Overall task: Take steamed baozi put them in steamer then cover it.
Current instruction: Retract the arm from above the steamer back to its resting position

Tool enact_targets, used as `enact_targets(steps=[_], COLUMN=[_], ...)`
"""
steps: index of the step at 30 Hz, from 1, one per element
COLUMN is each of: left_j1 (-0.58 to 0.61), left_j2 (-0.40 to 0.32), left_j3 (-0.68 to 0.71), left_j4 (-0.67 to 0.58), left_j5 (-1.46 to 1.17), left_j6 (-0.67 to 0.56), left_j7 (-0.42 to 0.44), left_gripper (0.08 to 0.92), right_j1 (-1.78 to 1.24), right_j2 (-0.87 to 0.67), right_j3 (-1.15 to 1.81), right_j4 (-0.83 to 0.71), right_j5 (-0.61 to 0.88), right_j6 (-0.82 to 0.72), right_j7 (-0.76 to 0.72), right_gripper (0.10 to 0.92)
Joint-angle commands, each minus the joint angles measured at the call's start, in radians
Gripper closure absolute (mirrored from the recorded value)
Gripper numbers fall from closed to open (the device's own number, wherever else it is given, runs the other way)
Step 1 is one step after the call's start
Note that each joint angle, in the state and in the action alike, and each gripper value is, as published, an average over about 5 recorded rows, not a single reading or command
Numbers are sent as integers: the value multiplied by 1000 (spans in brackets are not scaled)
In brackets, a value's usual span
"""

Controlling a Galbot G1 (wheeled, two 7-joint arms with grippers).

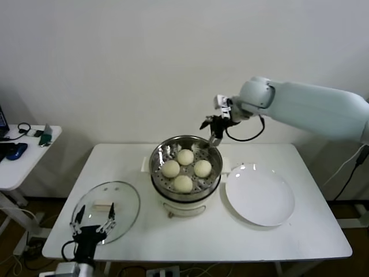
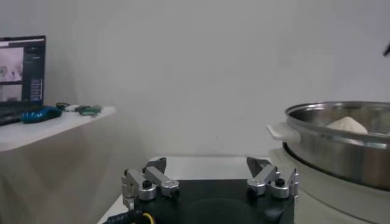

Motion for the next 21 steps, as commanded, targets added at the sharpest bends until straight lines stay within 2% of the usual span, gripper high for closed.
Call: enact_targets(steps=[1, 7, 11, 16, 21], left_j1=[-12, -40, -64, -92, -98], left_j2=[12, 25, 23, 34, 65], left_j3=[5, 8, 16, 16, 10], left_j4=[15, 35, 47, 62, 82], left_j5=[7, 12, 33, 111, 179], left_j6=[-9, -6, -18, -40, -72], left_j7=[6, 12, 10, 6, 8], left_gripper=[177, 177, 177, 177, 177], right_j1=[-376, -848, -1300, -1802, -2084], right_j2=[-316, -496, -527, -425, -258], right_j3=[520, 968, 1391, 1852, 2051], right_j4=[109, 254, 319, 362, 393], right_j5=[79, 20, -18, -84, -144], right_j6=[36, 60, 118, 202, 351], right_j7=[621, 654, 679, 653, 593], right_gripper=[203, 202, 203, 202, 203])
